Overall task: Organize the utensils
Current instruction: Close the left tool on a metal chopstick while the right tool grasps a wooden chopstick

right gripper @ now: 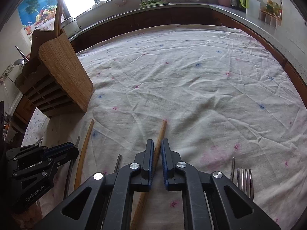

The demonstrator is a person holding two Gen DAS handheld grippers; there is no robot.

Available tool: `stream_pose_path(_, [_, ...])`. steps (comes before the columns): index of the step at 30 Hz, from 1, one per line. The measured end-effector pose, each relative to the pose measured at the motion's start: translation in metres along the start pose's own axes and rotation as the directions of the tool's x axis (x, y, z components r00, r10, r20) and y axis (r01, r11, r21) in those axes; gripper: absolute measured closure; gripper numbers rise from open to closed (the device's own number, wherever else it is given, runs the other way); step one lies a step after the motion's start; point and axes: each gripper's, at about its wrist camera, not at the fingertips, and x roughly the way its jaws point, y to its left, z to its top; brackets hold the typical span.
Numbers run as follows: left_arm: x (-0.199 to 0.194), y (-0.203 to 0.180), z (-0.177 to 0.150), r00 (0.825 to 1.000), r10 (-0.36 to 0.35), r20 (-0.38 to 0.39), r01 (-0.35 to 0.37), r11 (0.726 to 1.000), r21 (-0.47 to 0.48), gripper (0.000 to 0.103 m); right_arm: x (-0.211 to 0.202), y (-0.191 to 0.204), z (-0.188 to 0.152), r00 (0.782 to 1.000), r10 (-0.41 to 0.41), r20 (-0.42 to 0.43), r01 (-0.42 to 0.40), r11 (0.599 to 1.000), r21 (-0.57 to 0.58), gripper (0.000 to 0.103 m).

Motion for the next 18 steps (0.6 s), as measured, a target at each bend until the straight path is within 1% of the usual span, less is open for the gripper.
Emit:
stream_pose_path(4, [-0.016, 0.007, -0.020, 0.999, -0.029, -0.018, 0.029, 1.000, 0.004, 0.097, -0.013, -0.003, -0.018, 1.000, 0.026, -0.008, -0.026, 1.000, 0.005, 0.095])
stream_pose_path(6, [-0.020, 0.012, -0.024, 0.999, -0.028, -0.026, 0.028, 0.999, -0.020, 0.096, -0.018, -0.004, -0.022, 0.999, 0.032, -0.011, -0.031, 0.999, 0.014, 0.095])
stream_pose_path(9, [-0.021, 0.015, -0.025, 0.999, -0.015, -0.037, 0.013, 0.998, -0.059, 0.096, -0.016, -0.002, -0.019, 1.000, 0.023, -0.017, -0.023, 1.000, 0.013, 0.094])
stream_pose_path(12, [-0.018, 0.010, -0.019, 0.999, 0.020, -0.050, -0.023, 0.998, -0.056, 0.096, -0.012, 0.001, -0.014, 1.000, 0.000, -0.024, 0.000, 1.000, 0.012, 0.092])
stream_pose_path(14, [-0.015, 0.005, -0.015, 0.998, 0.046, -0.051, -0.048, 0.998, -0.047, 0.096, -0.008, 0.007, -0.010, 0.999, -0.022, -0.026, 0.022, 0.999, -0.024, 0.090])
stream_pose_path(15, [-0.013, 0.001, -0.013, 0.997, 0.056, -0.051, -0.058, 0.998, -0.039, 0.096, -0.007, 0.008, -0.010, 0.999, -0.026, -0.025, 0.025, 0.999, -0.034, 0.088])
stream_pose_path(18, [-0.011, -0.006, -0.011, 0.996, 0.081, -0.047, -0.082, 0.997, -0.006, 0.097, -0.006, 0.010, -0.011, 0.999, -0.037, -0.018, 0.036, 0.998, -0.045, 0.087])
